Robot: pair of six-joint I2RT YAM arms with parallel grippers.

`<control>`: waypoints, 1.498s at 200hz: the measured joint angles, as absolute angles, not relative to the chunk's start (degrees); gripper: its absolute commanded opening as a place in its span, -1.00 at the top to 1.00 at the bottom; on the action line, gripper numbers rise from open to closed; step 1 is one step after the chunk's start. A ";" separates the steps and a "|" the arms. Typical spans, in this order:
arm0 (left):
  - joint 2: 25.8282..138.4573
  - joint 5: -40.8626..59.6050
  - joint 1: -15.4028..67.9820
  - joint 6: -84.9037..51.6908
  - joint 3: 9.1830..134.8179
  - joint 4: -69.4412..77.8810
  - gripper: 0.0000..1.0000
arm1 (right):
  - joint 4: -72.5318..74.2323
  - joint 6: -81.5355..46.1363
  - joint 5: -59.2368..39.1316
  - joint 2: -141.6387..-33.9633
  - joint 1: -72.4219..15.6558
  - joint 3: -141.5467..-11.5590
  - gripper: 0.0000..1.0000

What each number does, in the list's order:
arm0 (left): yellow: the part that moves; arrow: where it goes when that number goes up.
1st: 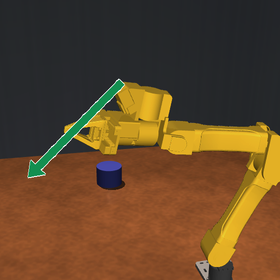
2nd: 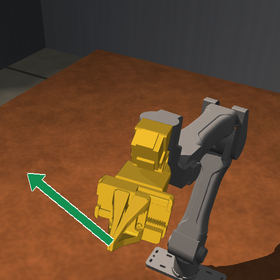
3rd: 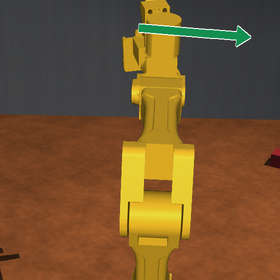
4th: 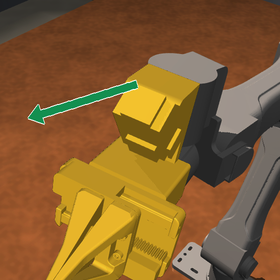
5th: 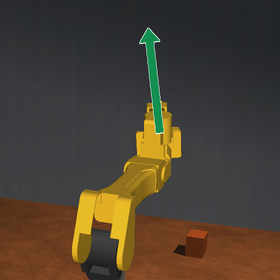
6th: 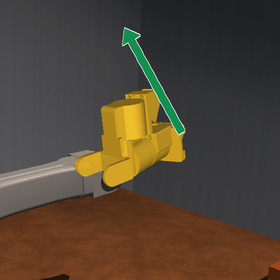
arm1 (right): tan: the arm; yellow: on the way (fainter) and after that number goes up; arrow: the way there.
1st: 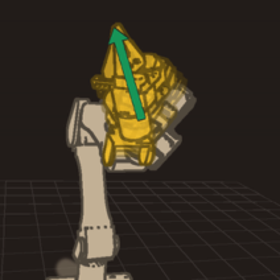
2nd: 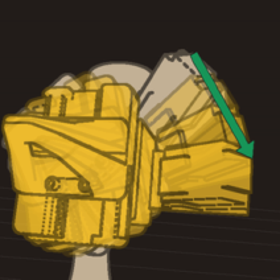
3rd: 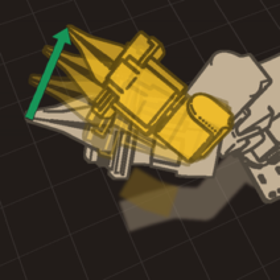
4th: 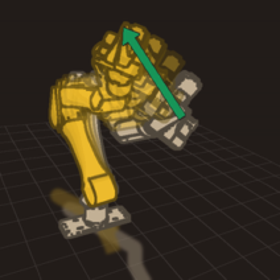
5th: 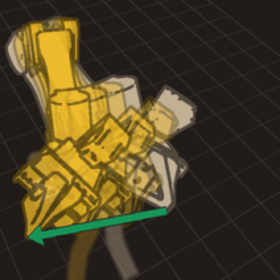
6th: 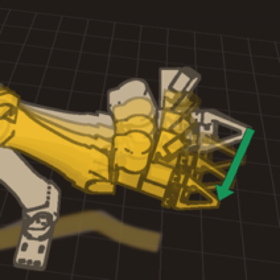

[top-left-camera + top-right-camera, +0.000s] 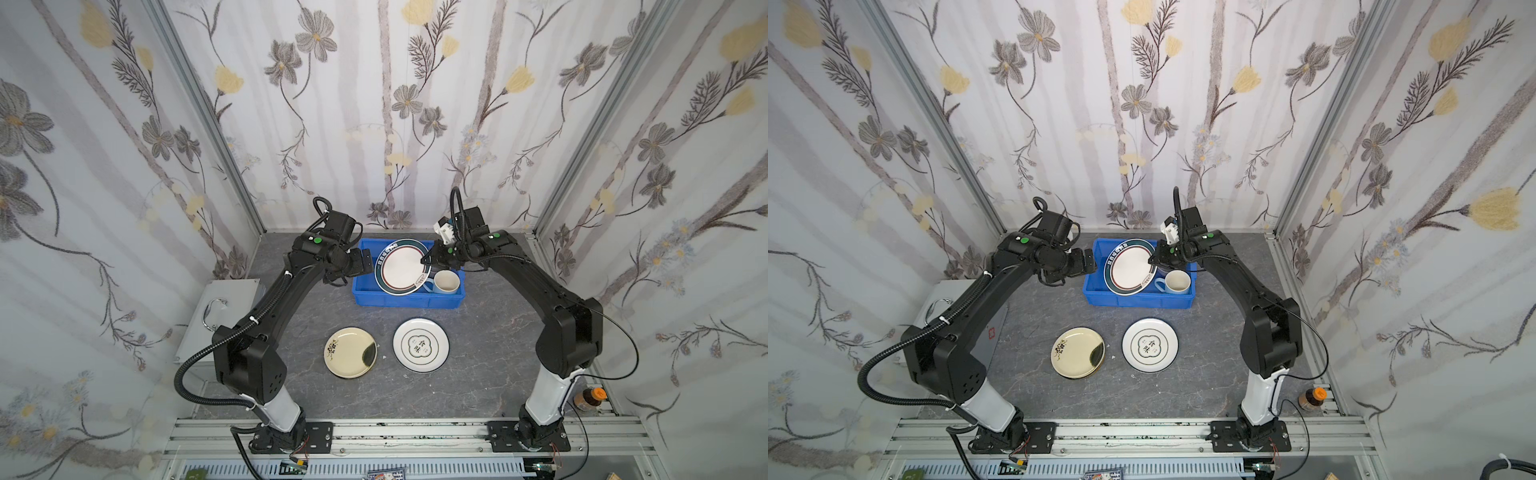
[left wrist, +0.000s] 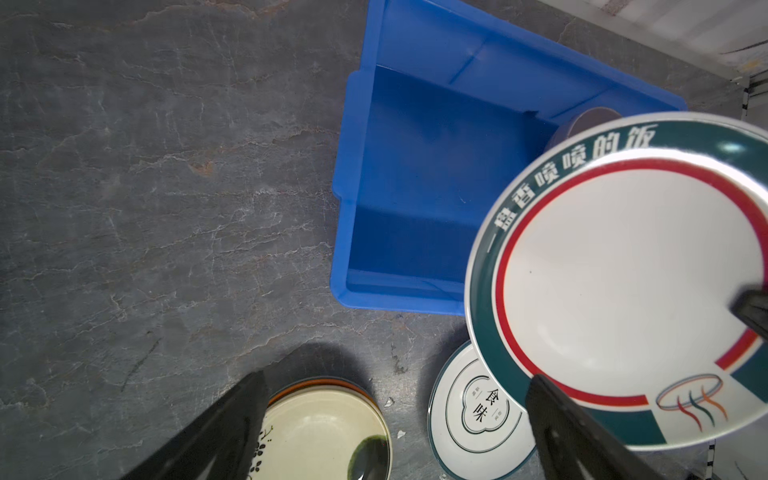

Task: Place the mixed dishes into the plastic bin
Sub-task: 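Lift the green-rimmed plate with the right gripper over the bin while the left arm follows, then lower the green-rimmed plate into the blue bin and open the right gripper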

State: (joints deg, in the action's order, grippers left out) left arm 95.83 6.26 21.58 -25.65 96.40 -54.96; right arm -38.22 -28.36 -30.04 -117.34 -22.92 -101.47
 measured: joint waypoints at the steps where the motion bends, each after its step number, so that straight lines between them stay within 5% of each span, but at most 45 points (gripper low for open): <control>1: 95.96 6.33 21.54 -25.63 96.53 -54.94 -1.00 | -38.26 -28.34 -30.06 -117.67 -22.92 -101.80 0.80; 61: 104.33 10.66 18.26 -23.46 102.52 -54.94 -1.00 | -38.79 -29.76 -30.06 -138.10 -22.85 -119.31 0.80; 143: 106.78 14.33 15.51 -21.87 102.65 -55.07 -1.00 | -34.89 -35.16 -31.07 -147.48 -23.57 -124.01 0.73; 219: 105.38 15.99 14.22 -20.97 99.57 -55.13 -1.00 | -35.48 -35.83 -31.05 -148.55 -24.27 -124.40 0.11; 300: 103.37 16.60 13.93 -20.97 95.96 -54.61 -1.00 | -40.14 -32.42 -26.72 -144.94 -23.35 -124.44 -0.09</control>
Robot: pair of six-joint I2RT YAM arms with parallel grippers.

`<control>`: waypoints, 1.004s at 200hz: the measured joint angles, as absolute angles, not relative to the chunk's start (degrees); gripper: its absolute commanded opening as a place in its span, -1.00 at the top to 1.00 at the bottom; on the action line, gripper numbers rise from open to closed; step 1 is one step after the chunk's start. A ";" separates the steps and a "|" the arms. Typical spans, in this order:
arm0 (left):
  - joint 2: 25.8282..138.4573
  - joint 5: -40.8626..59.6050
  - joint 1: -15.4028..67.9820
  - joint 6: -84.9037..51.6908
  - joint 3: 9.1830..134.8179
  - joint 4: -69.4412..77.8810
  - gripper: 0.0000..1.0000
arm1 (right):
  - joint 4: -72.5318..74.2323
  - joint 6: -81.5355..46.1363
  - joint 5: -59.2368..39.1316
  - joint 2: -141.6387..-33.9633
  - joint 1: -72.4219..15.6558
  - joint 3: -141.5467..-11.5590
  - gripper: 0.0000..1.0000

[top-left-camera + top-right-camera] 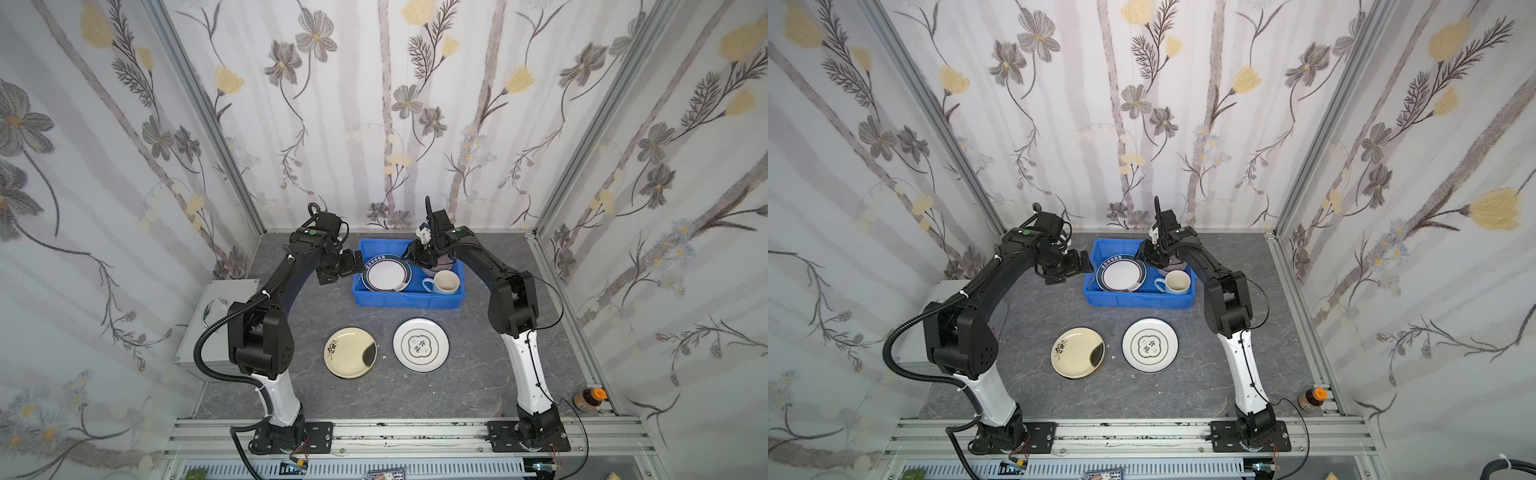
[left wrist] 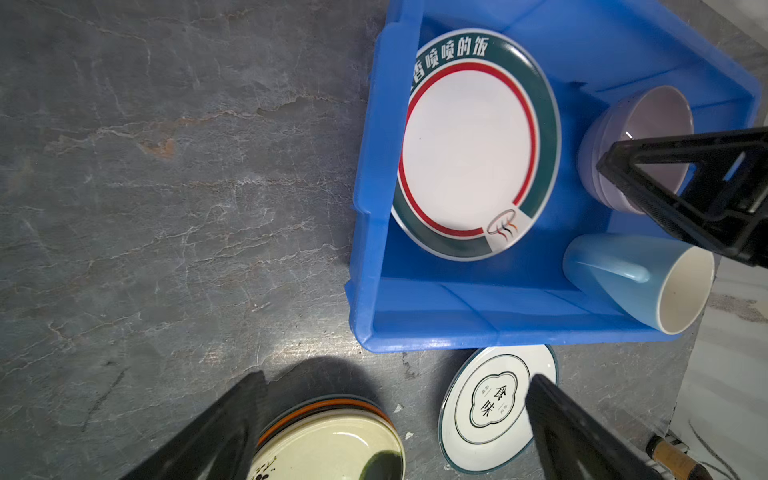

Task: Place the mixed dishes into the plastic bin
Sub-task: 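Lower the green-rimmed plate into the blue bin and open the right gripper, then move both grippers from the bin down to the teal-rimmed white plate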

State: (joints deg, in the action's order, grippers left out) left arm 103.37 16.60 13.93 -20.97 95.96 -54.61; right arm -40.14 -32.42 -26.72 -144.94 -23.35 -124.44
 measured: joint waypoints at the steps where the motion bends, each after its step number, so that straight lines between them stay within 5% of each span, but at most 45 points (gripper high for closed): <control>1: 103.37 16.60 13.93 -20.97 95.96 -54.61 -1.00 | -40.14 -32.42 -26.72 -144.94 -23.35 -124.44 -0.09; 71: 100.40 16.69 17.34 -20.99 94.78 -54.13 -0.99 | -46.09 -27.64 -19.92 -130.30 -24.40 -121.16 -0.03; 161: 95.44 11.97 36.71 -27.51 82.74 -51.05 -0.73 | -41.34 -26.17 -16.51 -91.79 -27.11 -72.10 -0.02; 201: 94.32 8.99 42.87 -32.18 75.72 -49.91 -0.16 | -36.97 -28.51 -17.23 -80.82 -27.79 -54.74 0.03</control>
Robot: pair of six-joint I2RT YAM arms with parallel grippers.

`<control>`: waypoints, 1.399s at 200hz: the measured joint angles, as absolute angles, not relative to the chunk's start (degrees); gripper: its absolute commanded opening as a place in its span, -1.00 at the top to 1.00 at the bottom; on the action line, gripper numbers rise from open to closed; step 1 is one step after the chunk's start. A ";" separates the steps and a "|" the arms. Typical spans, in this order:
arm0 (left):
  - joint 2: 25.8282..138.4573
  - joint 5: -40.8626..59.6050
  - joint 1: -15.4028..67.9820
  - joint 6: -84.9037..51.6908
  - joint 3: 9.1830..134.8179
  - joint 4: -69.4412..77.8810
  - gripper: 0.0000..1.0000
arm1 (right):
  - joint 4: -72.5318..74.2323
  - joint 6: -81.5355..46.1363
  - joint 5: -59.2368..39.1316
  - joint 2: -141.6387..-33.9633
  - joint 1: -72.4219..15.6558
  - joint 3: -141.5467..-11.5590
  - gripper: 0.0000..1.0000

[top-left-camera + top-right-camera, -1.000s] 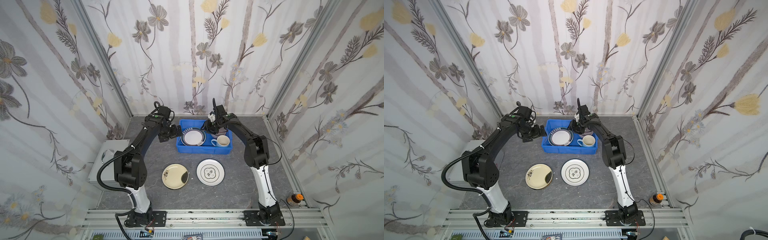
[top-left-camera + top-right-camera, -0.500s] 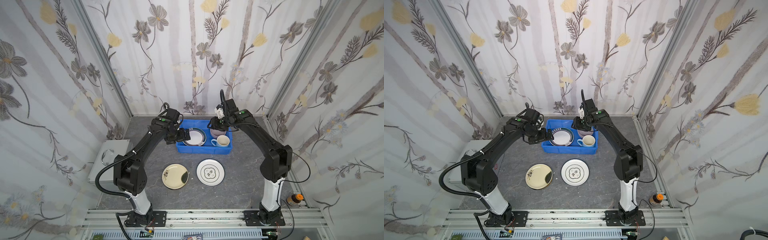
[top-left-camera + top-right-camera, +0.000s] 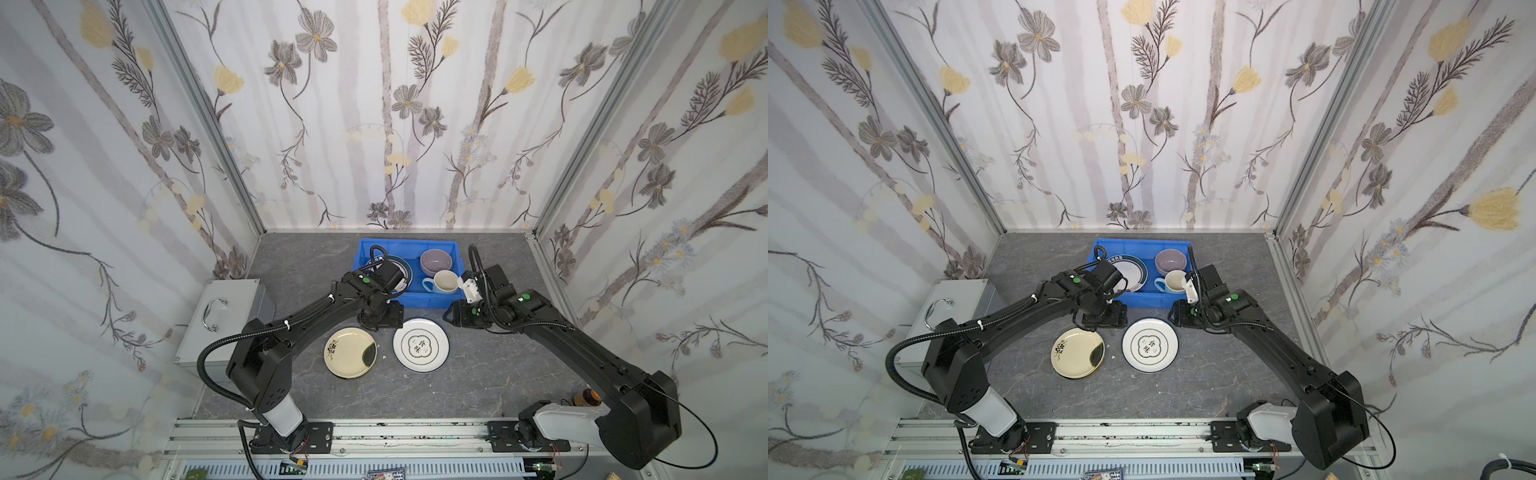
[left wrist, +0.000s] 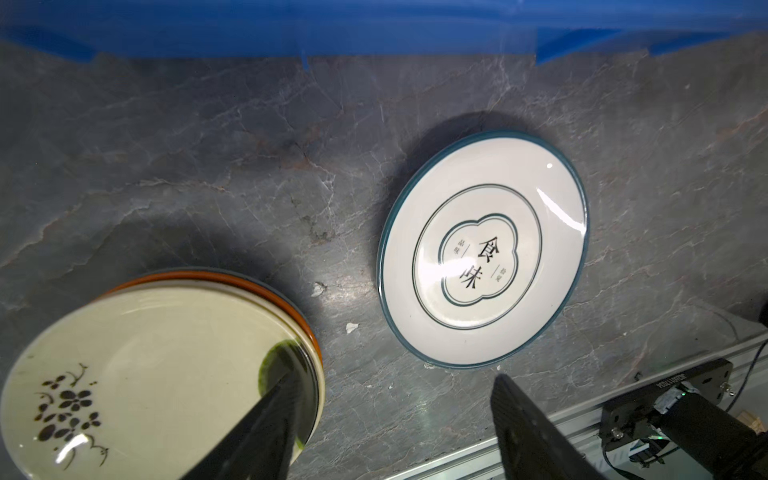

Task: Place the mixed dishes into the plastic bin
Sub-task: 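Move both grippers from the bin down to the teal-rimmed white plate, then pinch the teal-rimmed white plate rim with the right gripper while the left gripper braces it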

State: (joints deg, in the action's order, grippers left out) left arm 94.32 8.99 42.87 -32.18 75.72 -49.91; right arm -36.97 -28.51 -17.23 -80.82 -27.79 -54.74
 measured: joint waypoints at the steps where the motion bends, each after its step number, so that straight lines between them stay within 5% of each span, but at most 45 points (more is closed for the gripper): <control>1: 94.32 8.95 43.00 -32.34 75.57 -49.82 -0.14 | -36.82 -28.51 -17.26 -80.71 -27.81 -54.33 0.03; 32: 94.83 7.29 45.32 -35.24 72.12 -48.60 0.22 | -33.47 -30.48 -17.69 -78.52 -28.67 -46.92 0.11; 91: 100.01 6.46 46.28 -37.08 69.60 -44.45 0.29 | -28.95 -31.51 -17.34 -78.61 -29.06 -41.54 0.12; 126: 103.68 6.59 46.28 -36.49 70.54 -42.48 0.59 | -27.99 -31.48 -16.88 -80.31 -28.86 -41.12 0.18; 280: 109.40 8.99 44.12 -33.85 72.75 -41.80 0.75 | -21.63 -30.98 -21.15 -90.35 -26.52 -40.25 0.14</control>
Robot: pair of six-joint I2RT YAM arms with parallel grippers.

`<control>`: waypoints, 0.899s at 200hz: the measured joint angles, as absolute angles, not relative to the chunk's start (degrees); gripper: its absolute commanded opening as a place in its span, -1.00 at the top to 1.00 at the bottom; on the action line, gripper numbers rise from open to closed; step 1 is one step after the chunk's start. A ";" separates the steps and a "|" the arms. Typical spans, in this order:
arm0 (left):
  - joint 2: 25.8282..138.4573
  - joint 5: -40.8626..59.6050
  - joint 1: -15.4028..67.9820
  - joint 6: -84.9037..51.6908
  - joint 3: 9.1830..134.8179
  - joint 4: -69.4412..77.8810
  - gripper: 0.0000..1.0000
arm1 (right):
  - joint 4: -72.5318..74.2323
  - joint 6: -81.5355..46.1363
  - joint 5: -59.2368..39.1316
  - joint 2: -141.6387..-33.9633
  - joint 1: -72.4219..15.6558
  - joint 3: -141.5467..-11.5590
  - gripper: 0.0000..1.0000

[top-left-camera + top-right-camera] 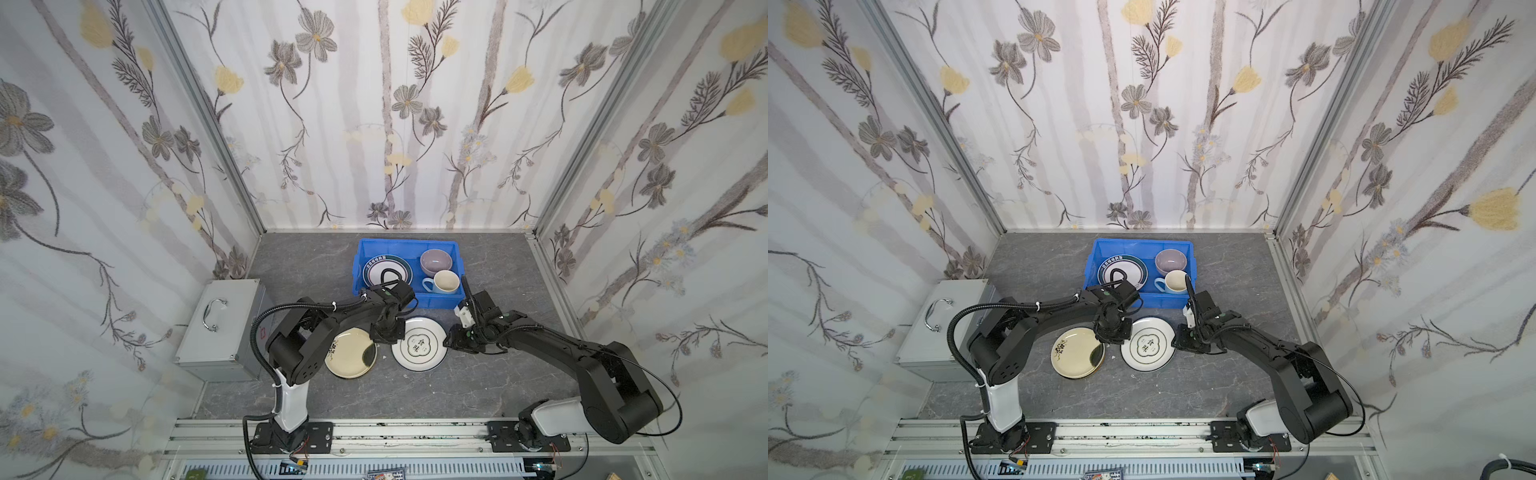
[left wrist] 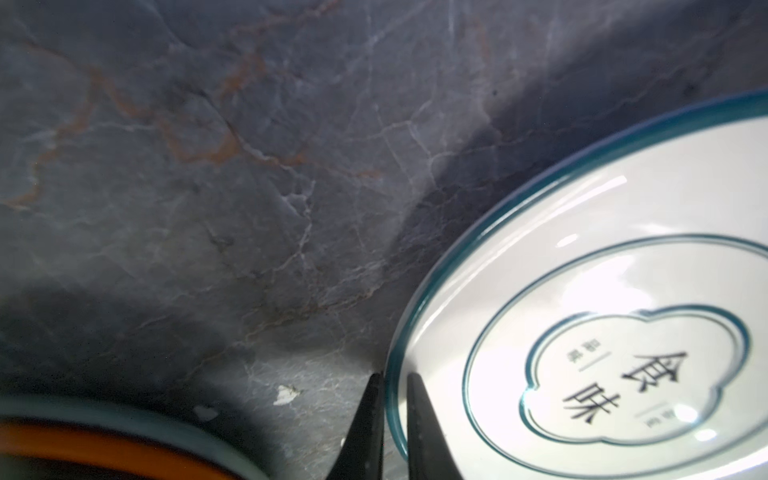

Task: Place the mixed dishes into the plastic bin
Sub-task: 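Pinch the teal-rimmed white plate rim with the right gripper while the left gripper braces it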

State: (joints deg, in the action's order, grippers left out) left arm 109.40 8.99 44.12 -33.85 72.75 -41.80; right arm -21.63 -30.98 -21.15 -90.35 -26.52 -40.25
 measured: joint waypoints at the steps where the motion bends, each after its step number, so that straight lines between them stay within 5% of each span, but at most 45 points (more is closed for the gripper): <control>1: 109.40 8.99 44.10 -33.78 72.75 -41.80 0.75 | -21.47 -30.96 -21.17 -90.41 -26.52 -40.23 0.15; 60: 109.82 9.54 43.88 -33.61 73.08 -41.80 0.77 | -15.27 -30.85 -28.53 -95.00 -25.63 -39.33 0.22; 120: 110.34 10.31 43.88 -33.61 73.36 -41.52 0.62 | -12.78 -30.98 -32.67 -95.53 -25.23 -39.44 0.70; 158: 110.30 10.09 43.81 -33.52 74.00 -41.82 0.25 | -12.21 -30.98 -35.51 -94.59 -24.88 -39.55 0.77; 180: 110.15 9.96 43.83 -33.28 74.48 -41.82 -0.27 | -12.32 -30.89 -35.70 -94.45 -24.69 -39.55 0.81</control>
